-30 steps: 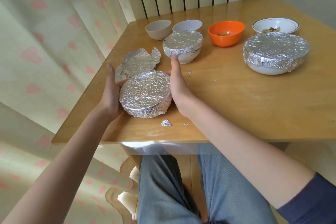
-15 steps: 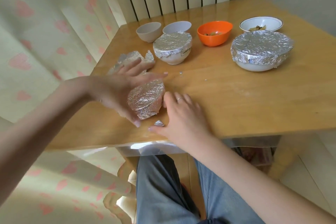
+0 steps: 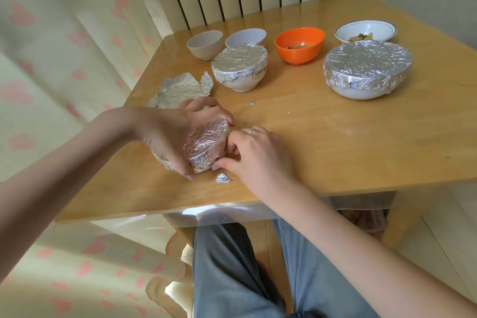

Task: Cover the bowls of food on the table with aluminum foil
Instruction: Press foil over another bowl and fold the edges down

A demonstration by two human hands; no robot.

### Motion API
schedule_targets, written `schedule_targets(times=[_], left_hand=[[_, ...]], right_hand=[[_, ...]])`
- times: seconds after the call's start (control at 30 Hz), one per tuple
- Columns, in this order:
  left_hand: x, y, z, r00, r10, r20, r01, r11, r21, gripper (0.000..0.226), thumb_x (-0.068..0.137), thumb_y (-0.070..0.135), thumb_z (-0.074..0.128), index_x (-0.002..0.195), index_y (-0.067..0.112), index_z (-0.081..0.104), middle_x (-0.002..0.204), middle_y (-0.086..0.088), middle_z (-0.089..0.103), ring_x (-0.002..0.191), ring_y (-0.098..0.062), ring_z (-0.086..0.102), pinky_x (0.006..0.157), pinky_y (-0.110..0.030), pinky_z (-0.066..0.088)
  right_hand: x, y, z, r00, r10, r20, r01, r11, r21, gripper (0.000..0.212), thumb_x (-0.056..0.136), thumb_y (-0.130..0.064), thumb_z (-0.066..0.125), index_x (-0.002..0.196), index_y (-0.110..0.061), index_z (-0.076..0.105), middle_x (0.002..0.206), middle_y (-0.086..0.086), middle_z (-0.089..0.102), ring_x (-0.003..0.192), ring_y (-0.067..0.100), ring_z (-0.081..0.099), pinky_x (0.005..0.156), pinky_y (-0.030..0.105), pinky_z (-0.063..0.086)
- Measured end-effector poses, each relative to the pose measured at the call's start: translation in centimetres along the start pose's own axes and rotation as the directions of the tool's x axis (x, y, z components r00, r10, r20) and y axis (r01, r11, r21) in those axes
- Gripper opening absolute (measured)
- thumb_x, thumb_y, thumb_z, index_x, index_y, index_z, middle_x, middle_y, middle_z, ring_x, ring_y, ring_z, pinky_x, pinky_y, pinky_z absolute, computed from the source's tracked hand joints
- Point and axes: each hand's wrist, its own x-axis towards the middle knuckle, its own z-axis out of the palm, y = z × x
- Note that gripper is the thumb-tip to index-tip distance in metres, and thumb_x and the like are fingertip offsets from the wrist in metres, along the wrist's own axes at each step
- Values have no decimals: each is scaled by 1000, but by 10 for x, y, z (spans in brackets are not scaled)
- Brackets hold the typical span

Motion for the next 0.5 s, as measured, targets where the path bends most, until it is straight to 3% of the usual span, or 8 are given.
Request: schedule_targets(times=[0.2,0.37,0.5], left_hand=[[2,4,1,1000,-10,1,9,1000,29,111,45,40,91,117,72,12,130,31,9,137,-7,10,111,-47,34],[2,6,2,1000,-26,3,26,998,63,113,49,37,93,113,74,8,134,31,6,136,-4,6,110,-41,33],[2,5,2,1000,-24,1,24,998,56,115,47,40,92,104,81,1,134,31,6,135,-3,6,110,-41,33]], right_hand=[[10,-2,-13,988,-27,149,28,1000,-7,34,73,-50,72,81,-18,65,85,-2,67,92,18,54,74,31,31],[29,0,-27,971,39,235,-2,988,-153,38,63,-63,73,72,-28,62,76,-8,62,78,13,47,80,31,32],[36,4,-35,945,3,327,28,996,-89,34,65,-56,75,70,-25,61,69,-11,52,75,13,45,79,28,33]])
